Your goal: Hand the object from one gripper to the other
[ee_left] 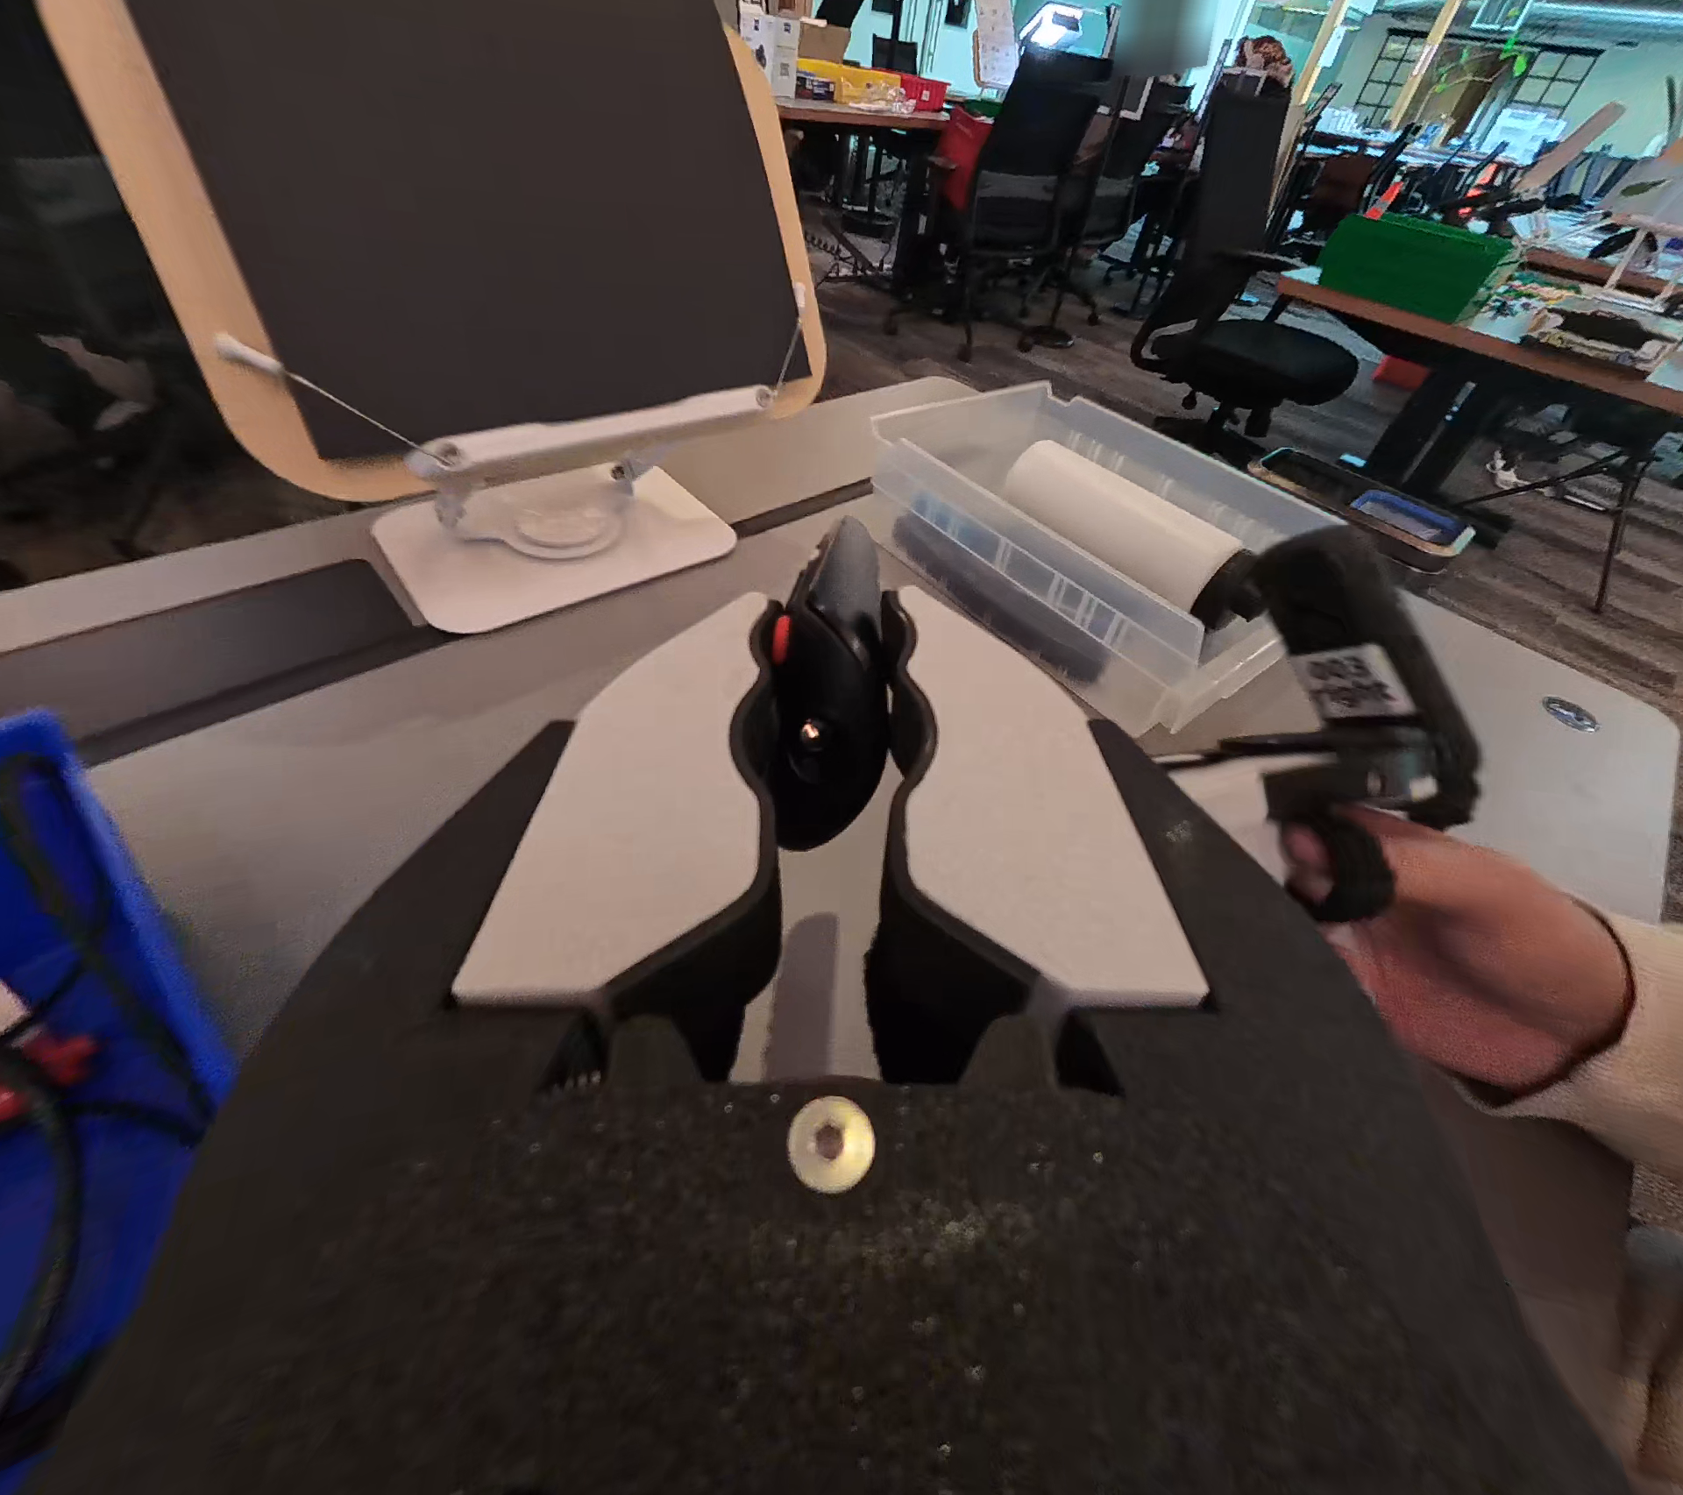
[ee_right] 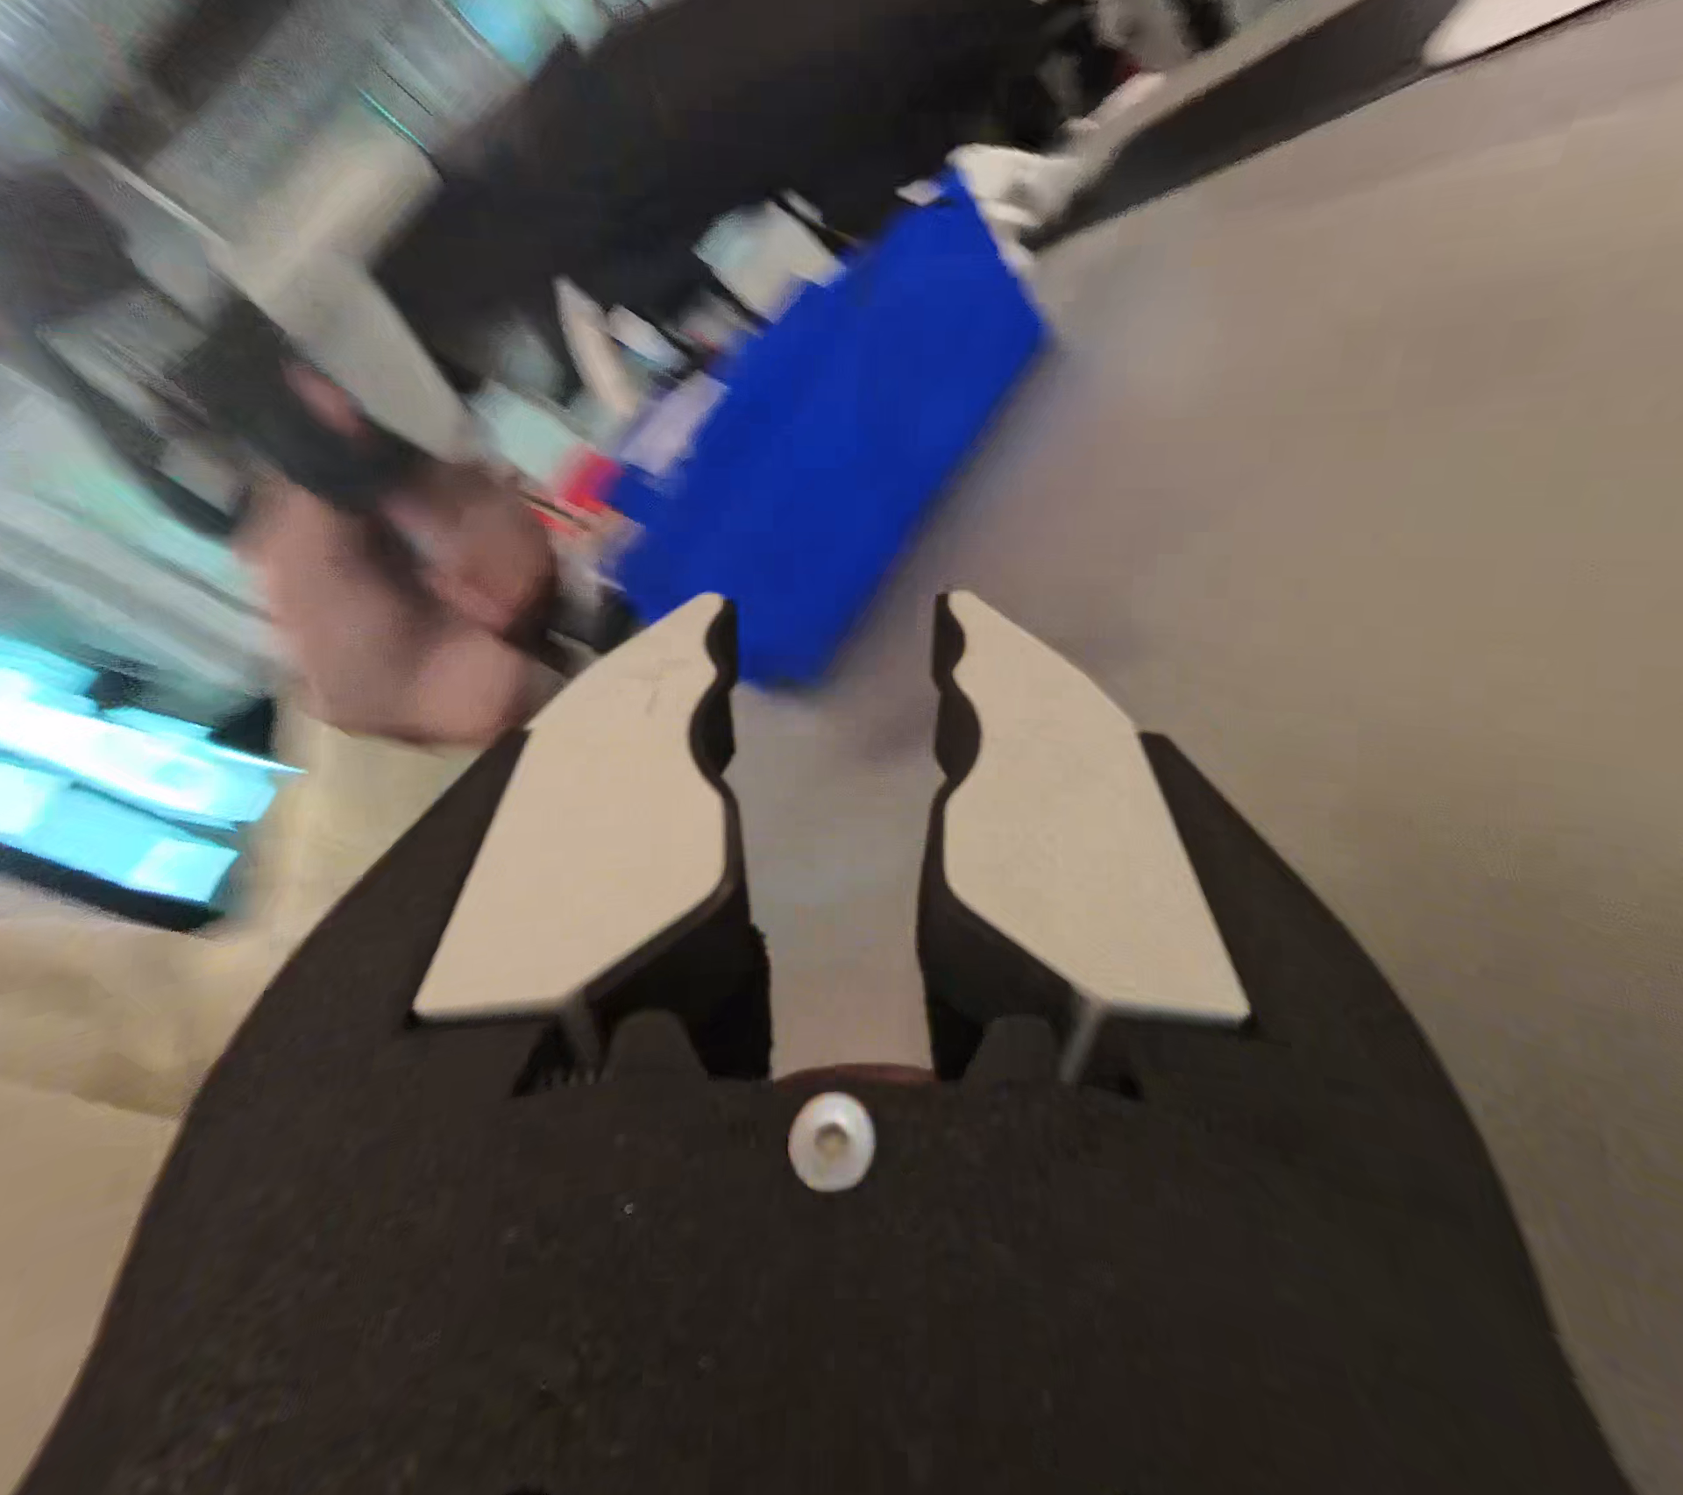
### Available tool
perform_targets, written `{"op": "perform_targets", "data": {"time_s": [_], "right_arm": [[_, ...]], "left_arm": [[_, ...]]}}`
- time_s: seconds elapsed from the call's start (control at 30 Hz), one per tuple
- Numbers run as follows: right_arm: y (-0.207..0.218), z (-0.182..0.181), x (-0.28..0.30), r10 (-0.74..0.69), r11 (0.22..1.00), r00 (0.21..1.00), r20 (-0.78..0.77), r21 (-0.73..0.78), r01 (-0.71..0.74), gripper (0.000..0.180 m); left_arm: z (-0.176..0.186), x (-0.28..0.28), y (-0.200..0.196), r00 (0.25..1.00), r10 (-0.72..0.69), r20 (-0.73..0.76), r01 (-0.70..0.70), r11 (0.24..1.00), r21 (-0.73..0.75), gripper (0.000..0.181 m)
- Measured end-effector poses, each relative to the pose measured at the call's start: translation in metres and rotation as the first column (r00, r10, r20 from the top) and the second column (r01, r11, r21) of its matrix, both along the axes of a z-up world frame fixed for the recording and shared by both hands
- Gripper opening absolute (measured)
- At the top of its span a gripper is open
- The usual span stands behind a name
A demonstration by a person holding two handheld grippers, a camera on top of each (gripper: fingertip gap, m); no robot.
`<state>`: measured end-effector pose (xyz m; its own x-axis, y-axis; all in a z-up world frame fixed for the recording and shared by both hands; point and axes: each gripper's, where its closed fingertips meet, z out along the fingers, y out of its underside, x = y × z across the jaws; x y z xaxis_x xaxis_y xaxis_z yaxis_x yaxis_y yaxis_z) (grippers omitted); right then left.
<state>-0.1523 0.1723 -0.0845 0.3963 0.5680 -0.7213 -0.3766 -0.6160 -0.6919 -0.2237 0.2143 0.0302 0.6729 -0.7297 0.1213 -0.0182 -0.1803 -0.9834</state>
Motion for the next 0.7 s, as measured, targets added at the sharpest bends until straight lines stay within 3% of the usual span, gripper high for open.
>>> {"op": "perform_targets", "data": {"time_s": [0.03,0.1,0.17,0.2,0.33,0.43,0.57,0.7], "right_arm": [[0.003,0.017,-0.007,0.048,0.996,0.982,-0.185,-0.062,-0.060,0.050],[0.014,0.044,-0.014,0.083,0.968,0.860,-0.503,-0.165,-0.190,0.062],[0.030,0.054,-0.021,0.043,0.916,0.717,-0.696,-0.259,-0.306,0.077],[0.035,0.058,-0.024,0.031,0.893,0.653,-0.757,-0.272,-0.358,0.076],[0.051,0.065,-0.036,0.016,0.862,0.592,-0.806,-0.289,-0.416,0.066],[0.058,0.061,-0.038,0.038,0.868,0.650,-0.759,-0.297,-0.398,0.055],[0.063,0.049,-0.036,0.086,0.928,0.822,-0.563,-0.255,-0.271,0.053],[0.067,0.045,-0.017,0.111,0.986,0.937,-0.332,-0.083,-0.146,0.053]], "left_arm": [[-0.006,0.006,-0.001,1.000,-0.002,-0.001,0.002,1.000,-0.005,0.020],[-0.014,0.016,-0.003,0.999,0.006,-0.043,-0.005,1.000,0.023,0.020],[-0.016,0.024,-0.008,0.996,0.009,-0.092,-0.002,0.997,0.079,0.020],[-0.014,0.028,-0.012,0.994,0.009,-0.111,0.005,0.992,0.126,0.020],[-0.022,0.043,-0.025,0.966,0.048,-0.253,0.020,0.965,0.262,0.020],[-0.034,0.042,-0.026,0.948,0.118,-0.296,-0.023,0.951,0.307,0.020],[-0.059,0.036,-0.036,0.968,0.032,-0.247,0.010,0.986,0.164,0.026],[-0.081,0.015,-0.044,0.989,-0.051,-0.141,0.049,0.999,-0.020,0.055]]}}
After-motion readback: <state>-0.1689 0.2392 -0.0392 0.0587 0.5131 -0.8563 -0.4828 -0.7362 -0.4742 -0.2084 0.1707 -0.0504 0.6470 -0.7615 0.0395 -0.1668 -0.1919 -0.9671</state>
